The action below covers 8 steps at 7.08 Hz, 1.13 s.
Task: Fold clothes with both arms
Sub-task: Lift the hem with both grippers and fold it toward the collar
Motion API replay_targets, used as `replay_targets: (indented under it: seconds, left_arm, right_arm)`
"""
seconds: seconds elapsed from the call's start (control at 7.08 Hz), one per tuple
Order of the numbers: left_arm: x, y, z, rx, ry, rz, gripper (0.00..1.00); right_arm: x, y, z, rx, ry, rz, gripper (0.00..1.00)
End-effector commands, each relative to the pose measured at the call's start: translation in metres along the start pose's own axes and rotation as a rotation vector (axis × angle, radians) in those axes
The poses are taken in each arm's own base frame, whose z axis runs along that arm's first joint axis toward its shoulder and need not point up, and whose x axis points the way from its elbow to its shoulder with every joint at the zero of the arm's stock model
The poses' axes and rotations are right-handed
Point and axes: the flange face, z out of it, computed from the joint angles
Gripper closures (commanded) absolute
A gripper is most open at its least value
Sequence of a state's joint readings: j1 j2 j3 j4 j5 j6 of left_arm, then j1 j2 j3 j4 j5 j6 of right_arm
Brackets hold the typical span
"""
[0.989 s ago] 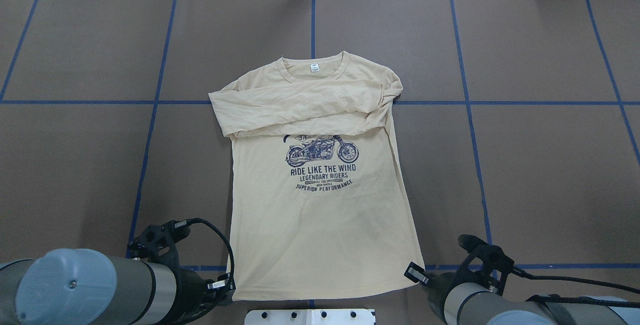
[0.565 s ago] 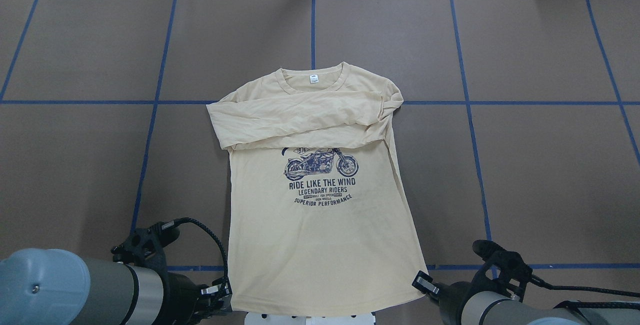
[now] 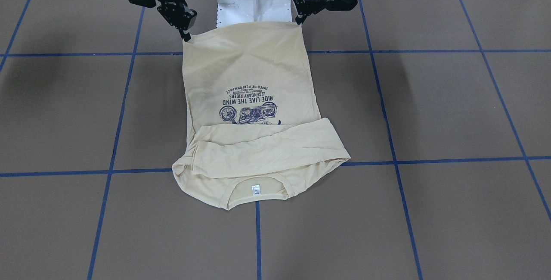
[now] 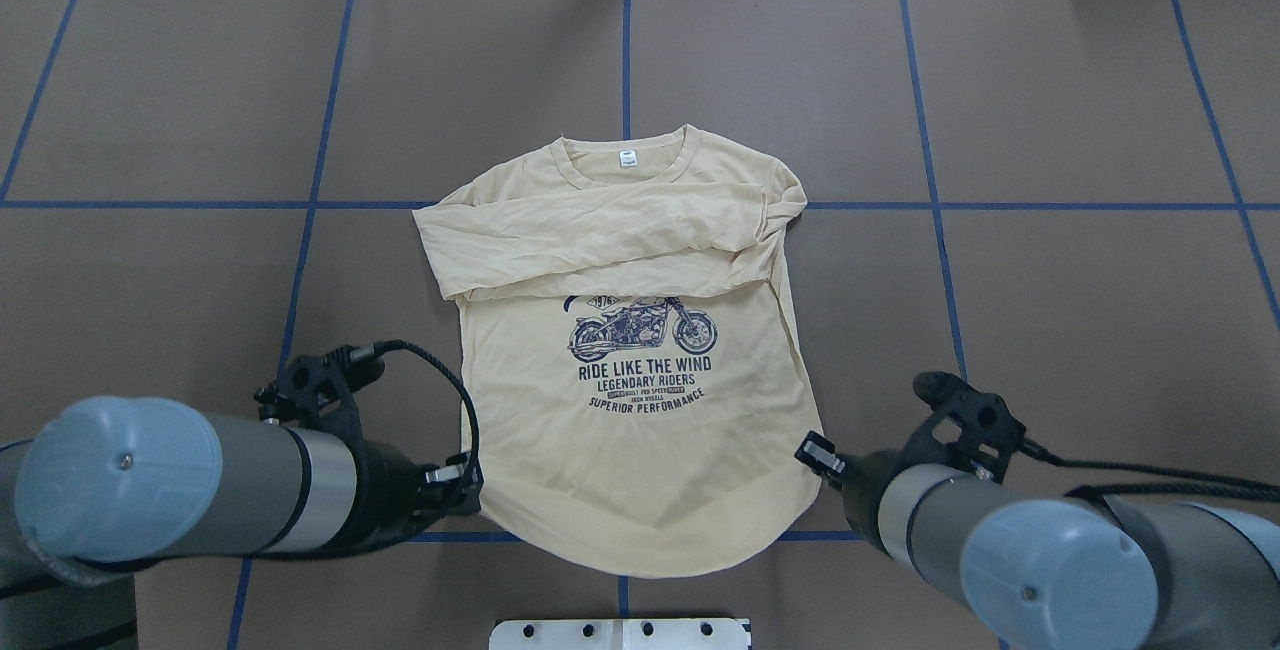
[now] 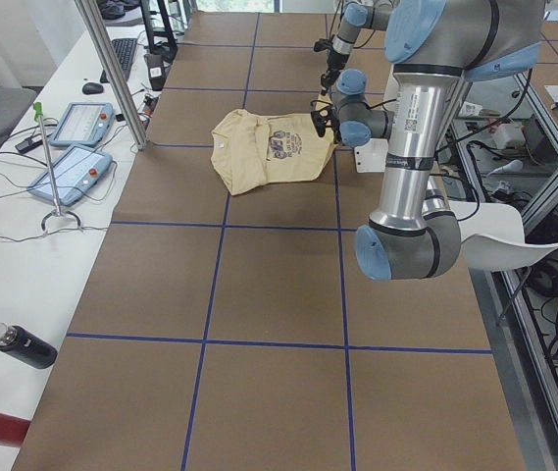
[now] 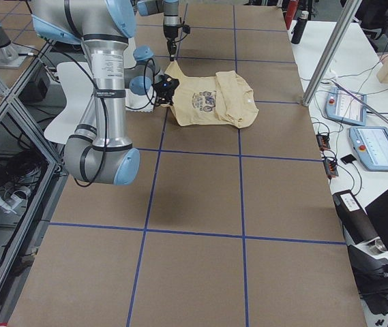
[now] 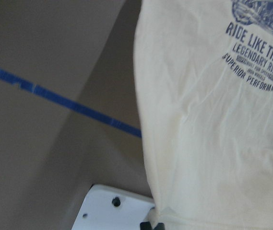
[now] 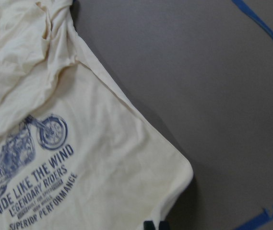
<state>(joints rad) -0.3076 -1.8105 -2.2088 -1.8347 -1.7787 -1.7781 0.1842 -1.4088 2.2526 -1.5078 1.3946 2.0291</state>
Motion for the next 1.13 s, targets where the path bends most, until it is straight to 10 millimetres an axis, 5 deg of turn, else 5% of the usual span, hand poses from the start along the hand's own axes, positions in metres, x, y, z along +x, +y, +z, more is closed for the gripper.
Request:
replay_targets:
  seconds: [0.0,0.14,0.42,0.99]
  left_arm:
    - [0.000,-0.072,-0.006,0.131,-0.016,0.074,1.00]
    - [0.012,-0.116,-0.021,0.205,-0.009,0.137,1.00]
    - [0.017,-0.167,-0.018,0.276,-0.050,0.188,1.00]
    - [0.025,-0.223,0.006,0.334,-0.101,0.154,1.00]
  right_arm:
    - [-0.065,-0.072,0.031,0.042,0.061,-0.063,1.00]
    - [-0.073,-0.122,0.029,0.063,0.086,-0.112,1.00]
    - [-0.094,-0.197,0.021,0.067,0.110,-0.123,1.00]
    - [-0.194,-0.268,0.123,0.130,0.180,-0.150,1.00]
